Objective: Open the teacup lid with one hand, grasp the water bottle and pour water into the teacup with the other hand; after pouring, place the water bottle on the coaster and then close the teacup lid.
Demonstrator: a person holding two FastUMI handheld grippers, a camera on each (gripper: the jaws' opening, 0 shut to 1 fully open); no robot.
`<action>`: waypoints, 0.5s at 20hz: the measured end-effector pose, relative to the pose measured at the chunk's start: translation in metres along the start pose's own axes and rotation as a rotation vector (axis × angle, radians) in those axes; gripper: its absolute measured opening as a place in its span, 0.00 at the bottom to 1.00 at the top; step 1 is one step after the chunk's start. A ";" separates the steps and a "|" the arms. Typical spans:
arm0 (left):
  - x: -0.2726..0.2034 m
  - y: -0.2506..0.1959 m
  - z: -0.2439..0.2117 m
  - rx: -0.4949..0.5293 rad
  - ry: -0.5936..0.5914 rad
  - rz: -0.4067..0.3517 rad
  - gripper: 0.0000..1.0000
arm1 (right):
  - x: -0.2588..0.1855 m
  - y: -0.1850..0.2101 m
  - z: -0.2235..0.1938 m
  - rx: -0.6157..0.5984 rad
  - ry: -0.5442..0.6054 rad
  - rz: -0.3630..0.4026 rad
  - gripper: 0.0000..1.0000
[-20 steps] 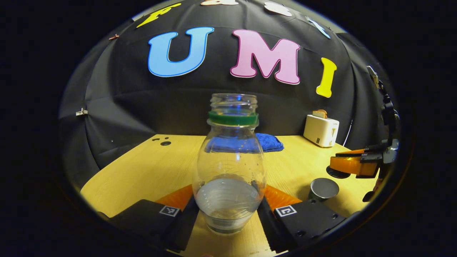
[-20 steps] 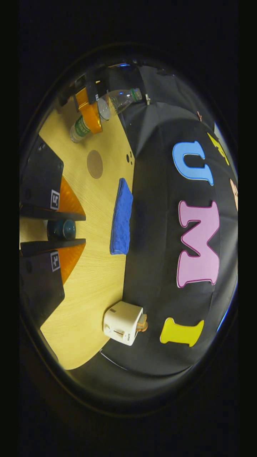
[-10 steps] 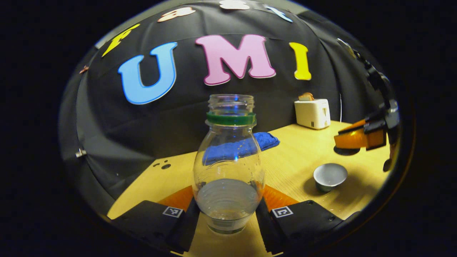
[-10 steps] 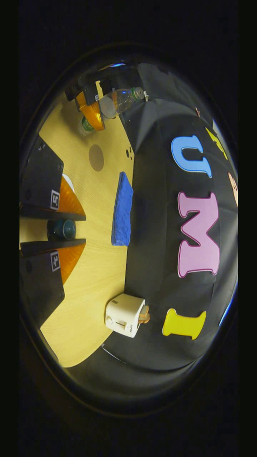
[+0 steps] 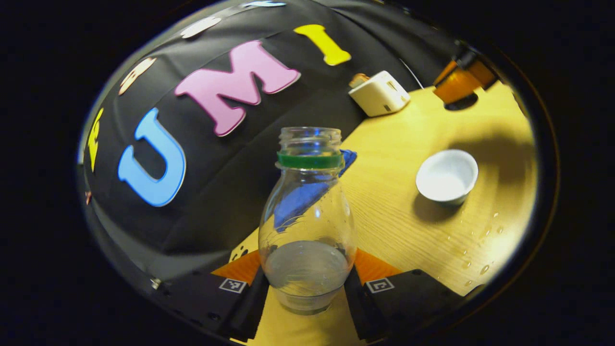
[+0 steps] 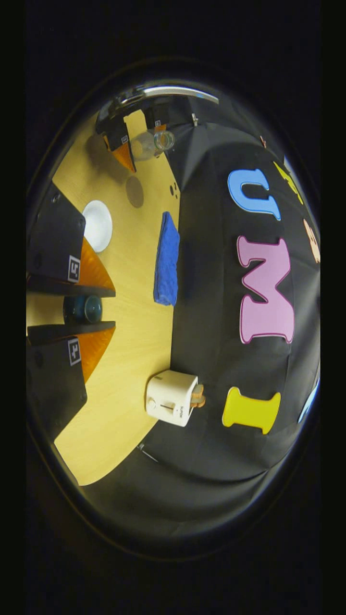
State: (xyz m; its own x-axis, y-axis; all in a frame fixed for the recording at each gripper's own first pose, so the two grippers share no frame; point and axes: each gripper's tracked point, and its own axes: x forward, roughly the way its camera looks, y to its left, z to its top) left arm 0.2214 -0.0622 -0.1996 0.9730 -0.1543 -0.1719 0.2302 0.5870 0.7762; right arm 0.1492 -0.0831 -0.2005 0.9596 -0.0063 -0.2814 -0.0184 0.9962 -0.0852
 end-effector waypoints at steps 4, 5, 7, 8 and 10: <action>0.003 -0.009 0.002 0.115 0.001 -0.015 0.75 | -0.010 -0.020 -0.007 -0.005 0.006 -0.015 0.27; 0.005 -0.011 0.004 0.156 -0.001 -0.011 0.75 | -0.012 -0.023 -0.008 -0.006 0.006 -0.018 0.27; 0.013 -0.014 0.009 0.236 -0.007 -0.012 0.75 | -0.014 -0.030 -0.011 -0.003 0.009 -0.024 0.27; 0.018 -0.017 0.011 0.271 -0.008 -0.016 0.75 | -0.015 -0.034 -0.013 -0.001 0.011 -0.027 0.27; 0.023 -0.024 0.014 0.325 -0.009 -0.026 0.75 | -0.016 -0.039 -0.015 0.001 0.015 -0.032 0.27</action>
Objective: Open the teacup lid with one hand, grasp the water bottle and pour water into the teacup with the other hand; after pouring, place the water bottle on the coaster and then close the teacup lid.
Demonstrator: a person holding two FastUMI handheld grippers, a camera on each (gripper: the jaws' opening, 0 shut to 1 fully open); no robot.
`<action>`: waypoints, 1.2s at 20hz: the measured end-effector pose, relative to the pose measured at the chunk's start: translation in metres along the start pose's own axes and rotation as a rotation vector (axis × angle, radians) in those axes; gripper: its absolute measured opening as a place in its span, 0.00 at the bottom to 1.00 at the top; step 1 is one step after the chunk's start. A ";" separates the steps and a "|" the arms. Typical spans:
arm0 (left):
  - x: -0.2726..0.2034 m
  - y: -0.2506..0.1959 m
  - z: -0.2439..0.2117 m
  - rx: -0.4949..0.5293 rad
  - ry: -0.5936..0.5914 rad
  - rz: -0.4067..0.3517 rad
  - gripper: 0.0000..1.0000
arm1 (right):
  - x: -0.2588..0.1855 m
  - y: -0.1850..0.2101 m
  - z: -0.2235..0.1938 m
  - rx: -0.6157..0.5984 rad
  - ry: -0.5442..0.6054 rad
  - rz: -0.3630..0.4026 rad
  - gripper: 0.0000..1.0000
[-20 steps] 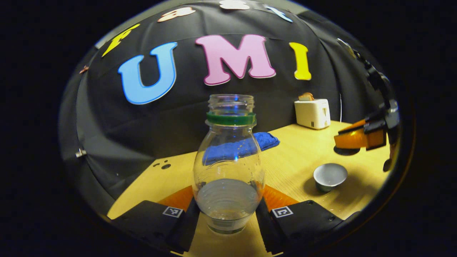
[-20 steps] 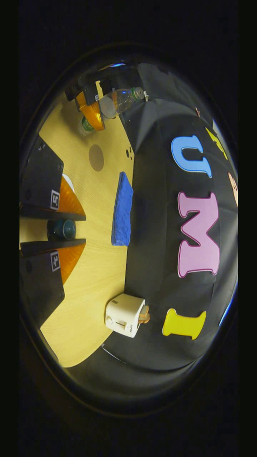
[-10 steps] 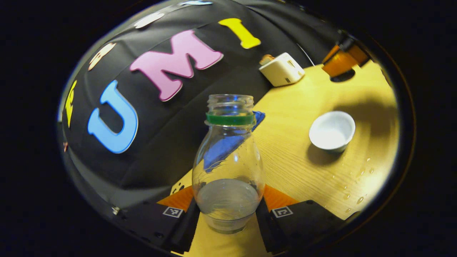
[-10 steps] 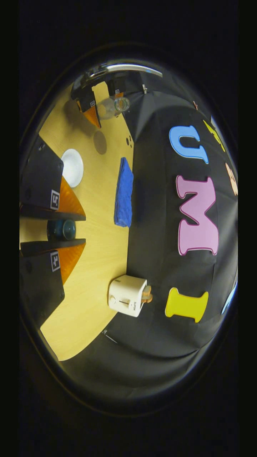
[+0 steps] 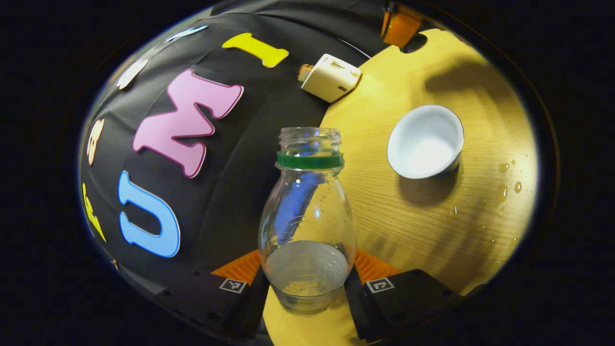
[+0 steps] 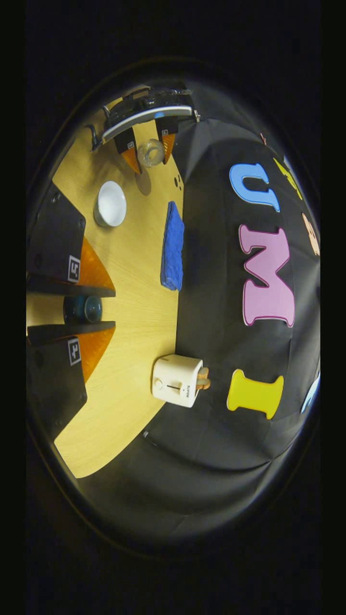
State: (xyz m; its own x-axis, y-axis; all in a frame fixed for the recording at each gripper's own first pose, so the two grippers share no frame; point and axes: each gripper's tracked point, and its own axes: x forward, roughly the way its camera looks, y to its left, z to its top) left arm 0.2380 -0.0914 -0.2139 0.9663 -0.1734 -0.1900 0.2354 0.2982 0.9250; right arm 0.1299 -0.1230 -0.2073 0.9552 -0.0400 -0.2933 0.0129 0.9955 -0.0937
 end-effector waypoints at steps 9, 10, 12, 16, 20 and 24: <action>0.022 -0.013 0.015 0.196 -0.018 -0.016 0.75 | 0.000 -0.012 -0.006 0.003 0.005 0.002 0.31; 0.024 -0.013 0.016 0.213 -0.015 -0.017 0.75 | 0.000 -0.012 -0.007 0.004 0.007 0.005 0.31; 0.024 -0.014 0.019 0.244 -0.025 -0.017 0.75 | 0.000 -0.012 -0.008 0.006 0.009 0.010 0.31; 0.025 -0.012 0.024 0.336 -0.049 -0.010 0.75 | 0.000 -0.013 -0.009 -0.001 0.008 0.019 0.31; 0.030 -0.011 0.027 0.389 -0.059 -0.010 0.75 | -0.001 -0.014 -0.012 0.002 0.013 0.024 0.31; 0.036 -0.003 0.036 0.473 -0.087 0.005 0.75 | -0.003 -0.016 -0.014 -0.002 0.016 0.031 0.31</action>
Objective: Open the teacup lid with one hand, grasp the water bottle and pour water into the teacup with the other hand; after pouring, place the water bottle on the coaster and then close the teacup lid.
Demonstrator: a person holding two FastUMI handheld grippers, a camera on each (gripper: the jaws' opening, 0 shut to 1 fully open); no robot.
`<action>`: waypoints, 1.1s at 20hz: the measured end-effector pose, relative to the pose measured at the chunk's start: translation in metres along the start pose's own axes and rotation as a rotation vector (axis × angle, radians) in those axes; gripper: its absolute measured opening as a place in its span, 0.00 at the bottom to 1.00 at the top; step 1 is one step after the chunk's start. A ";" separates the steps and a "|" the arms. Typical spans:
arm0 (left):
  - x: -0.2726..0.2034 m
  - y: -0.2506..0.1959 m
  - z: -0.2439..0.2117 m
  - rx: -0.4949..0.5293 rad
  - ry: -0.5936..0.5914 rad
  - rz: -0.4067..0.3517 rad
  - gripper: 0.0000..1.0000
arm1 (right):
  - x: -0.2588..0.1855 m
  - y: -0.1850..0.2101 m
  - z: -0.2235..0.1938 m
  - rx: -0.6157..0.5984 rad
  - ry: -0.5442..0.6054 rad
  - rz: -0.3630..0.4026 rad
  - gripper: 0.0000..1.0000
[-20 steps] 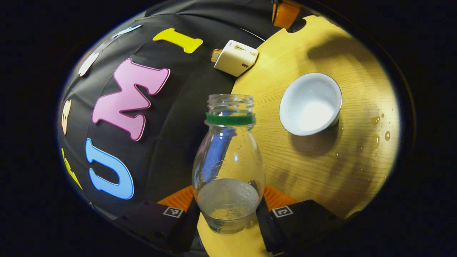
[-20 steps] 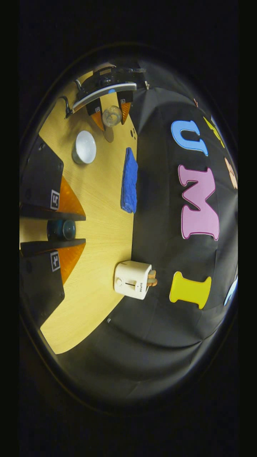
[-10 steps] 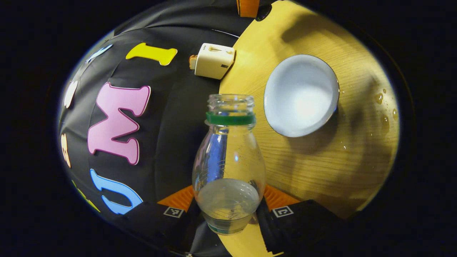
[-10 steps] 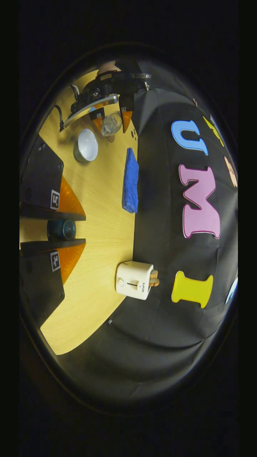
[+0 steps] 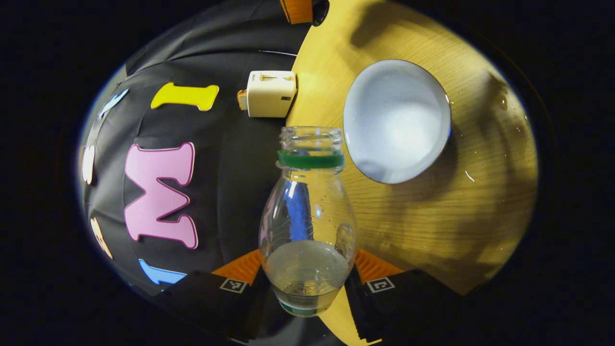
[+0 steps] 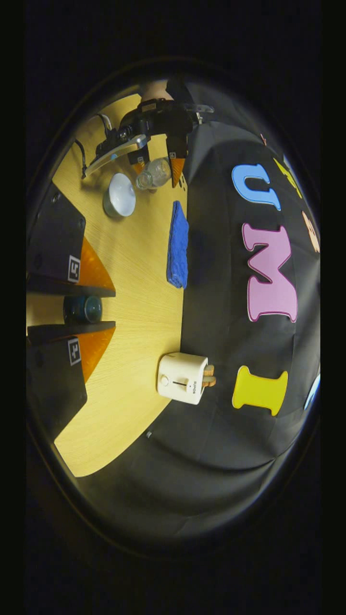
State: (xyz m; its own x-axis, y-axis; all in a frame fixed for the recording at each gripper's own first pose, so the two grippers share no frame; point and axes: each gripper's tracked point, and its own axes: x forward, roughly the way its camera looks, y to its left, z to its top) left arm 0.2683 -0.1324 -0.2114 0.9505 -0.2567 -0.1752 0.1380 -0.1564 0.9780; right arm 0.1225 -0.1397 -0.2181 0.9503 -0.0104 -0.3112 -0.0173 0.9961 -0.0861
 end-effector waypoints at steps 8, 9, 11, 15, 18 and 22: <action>0.006 0.007 -0.001 0.132 -0.028 0.020 0.75 | -0.004 0.001 0.001 -0.024 0.006 0.022 0.27; 0.009 0.007 0.001 0.143 -0.032 0.021 0.75 | -0.004 0.002 0.001 -0.026 0.007 0.024 0.27; 0.010 0.009 0.002 0.161 -0.036 0.026 0.75 | -0.004 0.005 -0.001 -0.023 0.010 0.033 0.31; 0.012 0.012 0.002 0.206 -0.050 0.030 0.75 | -0.006 0.013 -0.003 -0.024 0.010 0.053 0.31; 0.013 0.017 0.001 0.241 -0.054 0.038 0.75 | -0.007 0.016 -0.008 -0.036 0.028 0.067 0.31; 0.015 0.020 0.002 0.297 -0.068 0.038 0.75 | -0.009 0.011 -0.009 -0.033 0.033 0.064 0.29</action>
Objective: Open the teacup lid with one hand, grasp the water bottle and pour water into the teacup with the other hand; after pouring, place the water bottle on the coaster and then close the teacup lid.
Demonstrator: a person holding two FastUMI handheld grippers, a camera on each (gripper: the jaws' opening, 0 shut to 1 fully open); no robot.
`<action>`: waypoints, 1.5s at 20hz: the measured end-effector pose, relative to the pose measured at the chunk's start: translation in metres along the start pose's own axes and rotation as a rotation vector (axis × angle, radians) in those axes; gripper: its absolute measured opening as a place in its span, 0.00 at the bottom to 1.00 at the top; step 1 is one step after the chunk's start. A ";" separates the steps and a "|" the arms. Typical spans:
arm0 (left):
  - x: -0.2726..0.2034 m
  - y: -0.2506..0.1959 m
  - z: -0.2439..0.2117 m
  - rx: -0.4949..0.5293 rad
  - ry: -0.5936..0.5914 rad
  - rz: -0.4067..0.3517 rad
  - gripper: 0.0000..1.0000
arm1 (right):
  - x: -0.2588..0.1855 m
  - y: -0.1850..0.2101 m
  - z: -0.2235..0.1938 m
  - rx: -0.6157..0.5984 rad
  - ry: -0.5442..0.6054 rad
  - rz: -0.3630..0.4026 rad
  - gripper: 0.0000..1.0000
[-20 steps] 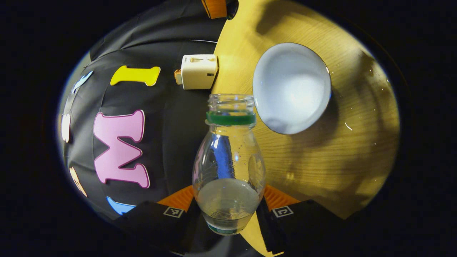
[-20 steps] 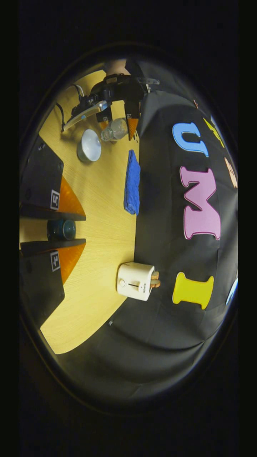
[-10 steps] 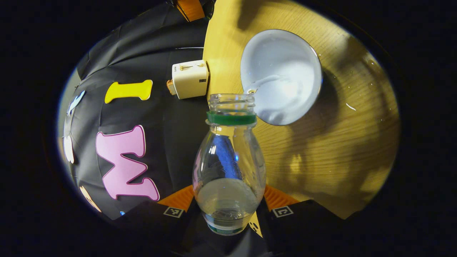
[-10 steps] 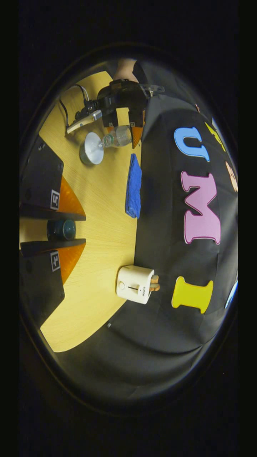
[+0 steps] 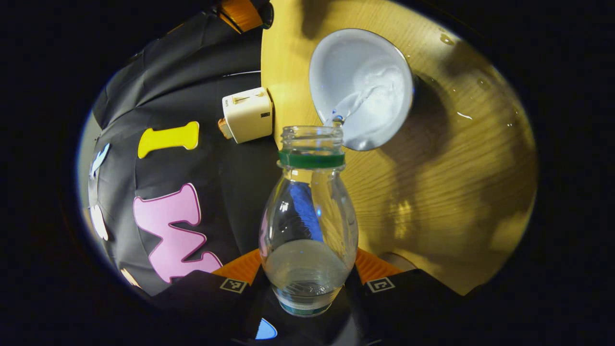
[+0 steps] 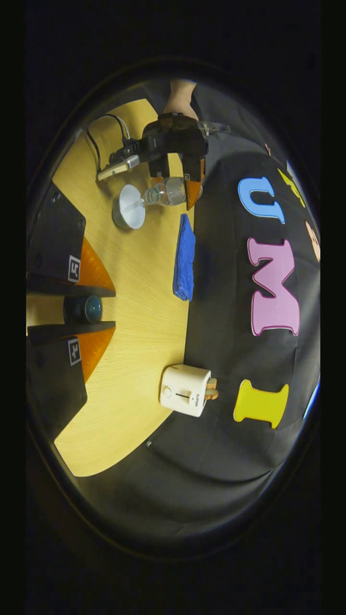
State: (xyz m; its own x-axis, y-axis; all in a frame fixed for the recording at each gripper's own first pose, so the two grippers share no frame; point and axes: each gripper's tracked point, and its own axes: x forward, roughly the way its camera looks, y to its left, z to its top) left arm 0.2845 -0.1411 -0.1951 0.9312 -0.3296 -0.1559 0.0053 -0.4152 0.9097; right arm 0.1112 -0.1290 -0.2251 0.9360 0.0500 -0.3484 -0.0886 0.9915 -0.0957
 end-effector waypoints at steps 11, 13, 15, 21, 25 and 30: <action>-0.001 0.010 0.001 0.092 -0.021 0.011 0.75 | 0.003 0.007 -0.002 0.024 0.014 0.005 0.27; 0.002 0.018 0.000 0.109 -0.029 0.016 0.75 | 0.003 0.008 0.000 0.032 0.008 0.005 0.23; 0.004 0.021 -0.002 0.124 -0.029 0.026 0.75 | 0.002 0.009 0.002 0.036 0.006 0.003 0.31; 0.005 0.032 0.000 0.161 -0.047 0.045 0.75 | 0.001 0.014 0.005 0.054 -0.004 -0.001 0.31; 0.005 0.040 0.003 0.202 -0.058 0.062 0.75 | -0.003 0.015 0.004 0.081 0.000 -0.013 0.27; 0.005 0.048 0.007 0.256 -0.068 0.084 0.75 | -0.010 0.023 -0.001 0.086 0.008 -0.012 0.31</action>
State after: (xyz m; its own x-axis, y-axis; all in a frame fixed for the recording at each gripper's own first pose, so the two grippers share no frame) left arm 0.2866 -0.1689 -0.1546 0.8976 -0.4247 -0.1177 -0.1711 -0.5819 0.7950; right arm 0.0998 -0.1067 -0.2245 0.9341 0.0376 -0.3549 -0.0476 0.9987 -0.0194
